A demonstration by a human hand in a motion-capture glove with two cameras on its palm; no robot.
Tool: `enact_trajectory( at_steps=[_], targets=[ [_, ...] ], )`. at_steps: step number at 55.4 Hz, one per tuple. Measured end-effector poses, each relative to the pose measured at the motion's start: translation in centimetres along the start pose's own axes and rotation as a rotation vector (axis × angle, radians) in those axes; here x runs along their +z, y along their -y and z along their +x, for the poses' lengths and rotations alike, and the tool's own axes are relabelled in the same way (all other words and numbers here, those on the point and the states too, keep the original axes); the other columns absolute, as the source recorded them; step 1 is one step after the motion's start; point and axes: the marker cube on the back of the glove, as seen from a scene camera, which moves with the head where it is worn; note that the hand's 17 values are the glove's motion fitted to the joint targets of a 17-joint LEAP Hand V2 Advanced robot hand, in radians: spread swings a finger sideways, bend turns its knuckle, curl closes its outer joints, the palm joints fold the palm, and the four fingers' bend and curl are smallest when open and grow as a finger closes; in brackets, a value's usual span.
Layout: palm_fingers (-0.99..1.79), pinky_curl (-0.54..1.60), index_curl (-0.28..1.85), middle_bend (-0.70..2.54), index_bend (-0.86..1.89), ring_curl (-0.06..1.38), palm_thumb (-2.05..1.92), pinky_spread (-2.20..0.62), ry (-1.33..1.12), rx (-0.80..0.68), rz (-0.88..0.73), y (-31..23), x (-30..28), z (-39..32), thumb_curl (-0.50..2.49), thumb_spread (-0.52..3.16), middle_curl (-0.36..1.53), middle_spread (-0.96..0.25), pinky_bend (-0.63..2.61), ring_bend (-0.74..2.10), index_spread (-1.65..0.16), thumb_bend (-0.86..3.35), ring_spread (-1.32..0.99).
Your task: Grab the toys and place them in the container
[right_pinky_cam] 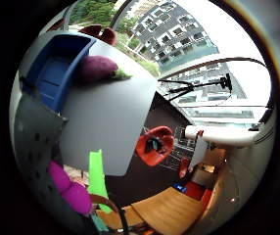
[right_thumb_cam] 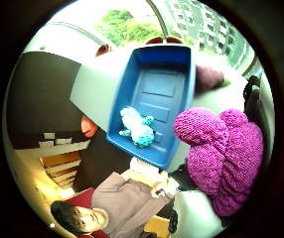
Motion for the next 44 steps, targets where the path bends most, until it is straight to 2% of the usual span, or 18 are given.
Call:
enact_trajectory(
  at_steps=[2, 7, 10, 17, 27, 31, 36, 40, 44],
  targets=[
    [1.11, 0.48, 0.67, 1.14, 0.96, 0.61, 0.60, -0.38, 0.015, -0.062, 0.025, 0.6, -0.9, -1.3, 0.84, 0.51, 0.82, -0.22, 1.00, 1.33, -0.24, 0.09, -0.36],
    [1.10, 0.49, 0.70, 1.15, 0.97, 0.63, 0.60, -0.38, 0.048, 0.099, 0.072, 3.7, -2.2, -4.0, 0.88, 0.47, 0.83, -0.21, 1.01, 1.34, -0.24, 0.08, -0.35],
    [1.09, 0.50, 0.72, 1.15, 0.97, 0.63, 0.60, -0.38, 0.057, 0.107, 0.089, 5.1, -2.4, -6.0, 0.90, 0.46, 0.84, -0.20, 1.01, 1.34, -0.23, 0.07, -0.35],
    [1.07, 0.51, 0.75, 1.15, 0.95, 0.64, 0.60, -0.38, 0.016, 0.022, 0.091, 6.8, -1.2, -9.6, 0.94, 0.42, 0.84, -0.20, 1.02, 1.35, -0.23, 0.06, -0.35],
    [1.05, 0.52, 0.79, 1.14, 0.91, 0.64, 0.60, -0.38, -0.010, -0.257, 0.079, 8.2, 2.1, -11.7, 1.00, 0.40, 0.85, -0.19, 1.02, 1.34, -0.24, 0.04, -0.34],
    [1.03, 0.52, 0.80, 1.12, 0.89, 0.64, 0.60, -0.38, 0.004, -0.188, 0.059, 8.9, 3.4, -12.0, 1.02, 0.40, 0.85, -0.19, 1.02, 1.33, -0.24, 0.03, -0.34],
    [0.98, 0.52, 0.82, 1.08, 0.84, 0.63, 0.60, -0.37, -0.063, -0.266, 0.021, 9.0, 5.0, -11.7, 1.04, 0.41, 0.84, -0.19, 1.03, 1.31, -0.24, 0.02, -0.35],
    [0.93, 0.53, 0.83, 1.05, 0.79, 0.63, 0.59, -0.37, -0.112, -0.148, -0.027, 9.7, 6.2, -11.7, 1.05, 0.43, 0.83, -0.20, 1.05, 1.30, -0.24, 0.01, -0.35],
    [0.81, 0.55, 0.84, 0.98, 0.67, 0.63, 0.60, -0.37, -0.150, -0.141, -0.056, 9.9, 7.0, -11.5, 1.05, 0.49, 0.82, -0.23, 1.14, 1.29, -0.24, 0.00, -0.35]
  ],
)
